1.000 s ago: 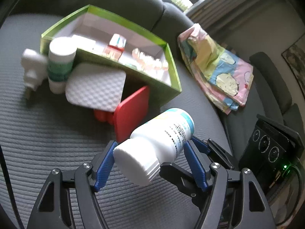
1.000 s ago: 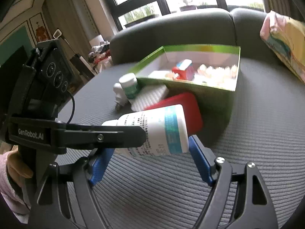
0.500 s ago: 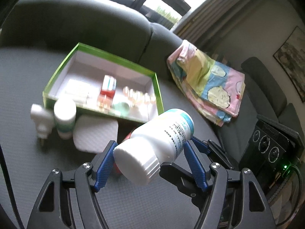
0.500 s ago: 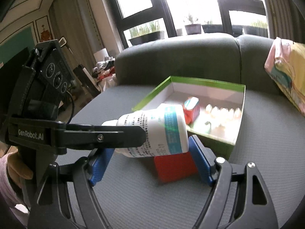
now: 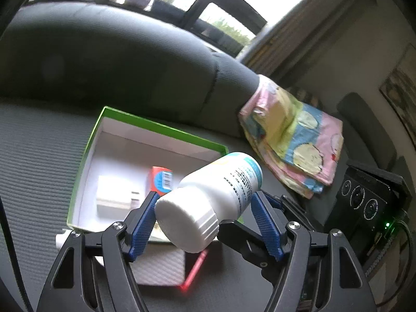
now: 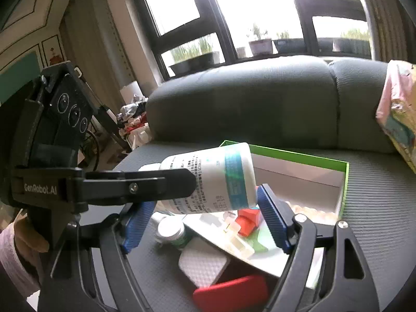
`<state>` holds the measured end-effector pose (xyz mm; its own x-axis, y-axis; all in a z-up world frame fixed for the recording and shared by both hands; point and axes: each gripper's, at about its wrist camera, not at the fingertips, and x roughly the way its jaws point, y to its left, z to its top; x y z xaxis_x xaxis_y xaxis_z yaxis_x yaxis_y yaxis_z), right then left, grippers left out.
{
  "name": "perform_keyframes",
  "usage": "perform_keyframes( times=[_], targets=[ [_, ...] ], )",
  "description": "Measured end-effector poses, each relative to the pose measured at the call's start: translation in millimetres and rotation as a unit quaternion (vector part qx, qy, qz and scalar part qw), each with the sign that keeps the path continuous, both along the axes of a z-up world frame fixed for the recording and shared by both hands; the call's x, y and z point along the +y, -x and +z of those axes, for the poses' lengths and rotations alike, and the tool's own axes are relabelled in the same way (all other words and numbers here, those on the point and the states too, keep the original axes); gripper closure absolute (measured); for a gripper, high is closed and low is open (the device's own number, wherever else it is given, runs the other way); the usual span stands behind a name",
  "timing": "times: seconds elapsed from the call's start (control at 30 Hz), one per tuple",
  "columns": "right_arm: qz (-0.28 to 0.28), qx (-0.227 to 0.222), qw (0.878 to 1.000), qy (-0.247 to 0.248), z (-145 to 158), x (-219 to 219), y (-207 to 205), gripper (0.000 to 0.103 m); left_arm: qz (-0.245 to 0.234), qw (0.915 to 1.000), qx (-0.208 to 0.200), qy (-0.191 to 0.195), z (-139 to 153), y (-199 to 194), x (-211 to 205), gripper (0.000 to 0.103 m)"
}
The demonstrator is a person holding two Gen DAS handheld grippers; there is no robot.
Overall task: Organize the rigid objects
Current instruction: 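Lift the pill bottle with the left tool and carry it over the box, then open the left tool to drop the pill bottle into the box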
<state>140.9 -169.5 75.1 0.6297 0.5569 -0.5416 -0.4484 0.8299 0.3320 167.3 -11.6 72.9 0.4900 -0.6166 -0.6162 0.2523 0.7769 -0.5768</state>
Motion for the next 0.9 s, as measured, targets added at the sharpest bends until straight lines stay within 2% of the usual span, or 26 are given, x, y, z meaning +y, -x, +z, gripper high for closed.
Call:
perform_keyframes(
  times=[0.33,0.53,0.63,0.67,0.73,0.83,0.9],
  targets=[
    [0.006,0.06,0.998,0.017,-55,21,-45,0.025,0.021,0.9966,0.074,0.031,-68,-37,24,0.03],
    [-0.01,0.081,0.996,0.03,-71,26,-59,0.023,0.029,0.9954,0.086,0.03,-80,-48,28,0.03],
    [-0.032,0.086,0.995,0.05,-73,30,-64,0.013,0.04,0.9948,0.091,0.023,-82,-48,27,0.03],
    [-0.039,0.087,0.994,0.056,-73,31,-64,0.012,0.043,0.9946,0.093,0.02,-82,-48,26,0.028],
    [-0.041,0.087,0.994,0.057,-72,30,-64,0.012,0.049,0.9944,0.093,0.008,-80,-48,25,0.016],
    [-0.048,0.083,0.994,0.052,-65,24,-59,0.009,0.052,0.9947,0.089,-0.002,-75,-45,26,0.013],
    [-0.056,0.078,0.994,0.054,-60,18,-55,0.006,0.058,0.9949,0.08,-0.018,-68,-42,28,0.004]
  ],
)
